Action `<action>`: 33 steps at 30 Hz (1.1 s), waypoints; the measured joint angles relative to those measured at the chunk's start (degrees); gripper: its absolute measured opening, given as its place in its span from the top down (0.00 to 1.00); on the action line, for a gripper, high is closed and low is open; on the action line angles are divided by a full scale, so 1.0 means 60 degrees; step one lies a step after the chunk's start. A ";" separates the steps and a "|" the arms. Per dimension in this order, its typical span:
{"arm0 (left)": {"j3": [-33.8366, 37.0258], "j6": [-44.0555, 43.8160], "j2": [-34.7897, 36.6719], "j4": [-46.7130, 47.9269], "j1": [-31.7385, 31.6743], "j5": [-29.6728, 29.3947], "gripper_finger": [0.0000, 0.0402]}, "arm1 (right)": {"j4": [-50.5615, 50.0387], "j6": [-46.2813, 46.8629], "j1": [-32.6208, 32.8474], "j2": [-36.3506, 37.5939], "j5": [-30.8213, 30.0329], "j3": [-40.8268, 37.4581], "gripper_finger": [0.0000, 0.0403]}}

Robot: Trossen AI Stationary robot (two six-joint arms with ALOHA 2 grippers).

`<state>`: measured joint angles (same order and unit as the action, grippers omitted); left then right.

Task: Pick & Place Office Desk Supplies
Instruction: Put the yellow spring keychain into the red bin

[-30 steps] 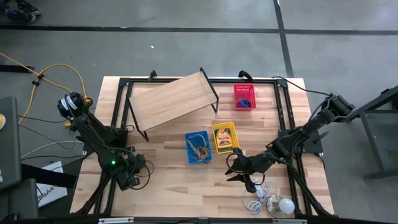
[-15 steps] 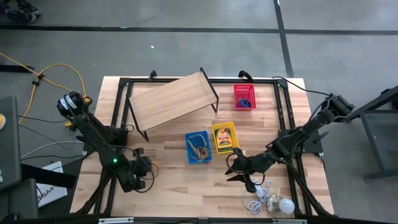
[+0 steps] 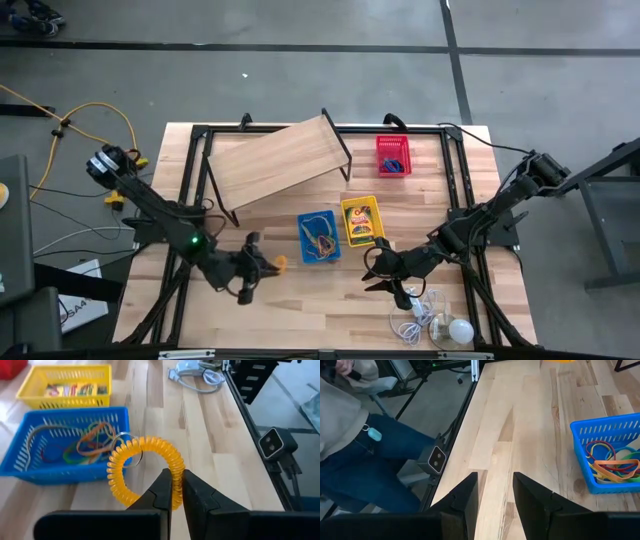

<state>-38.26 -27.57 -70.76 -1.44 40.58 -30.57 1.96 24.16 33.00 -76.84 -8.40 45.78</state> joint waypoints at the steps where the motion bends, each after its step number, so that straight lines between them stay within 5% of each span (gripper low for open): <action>1: 0.0000 0.0139 0.0000 -0.0116 -0.0082 0.0039 0.95 | 0.0001 0.0000 0.0000 0.0000 0.0000 0.0000 0.73; 13: -0.0188 0.0457 -0.0171 -0.0372 -0.1480 0.0605 0.95 | 0.0000 0.0000 0.0002 0.0000 0.0000 0.0000 0.73; 24: -0.2689 0.2222 -0.2650 -0.0327 -0.4119 0.3103 0.95 | 0.0007 0.0000 0.0002 0.0000 -0.0001 -0.0007 0.73; 33: -0.4254 0.2932 -0.4187 -0.0570 -0.5055 0.4302 0.95 | 0.0043 0.0000 0.0002 0.0001 -0.0002 -0.0011 0.73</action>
<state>-63.78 -9.98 -95.89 -4.86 10.25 -4.76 2.21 24.16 33.01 -76.83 -8.42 45.71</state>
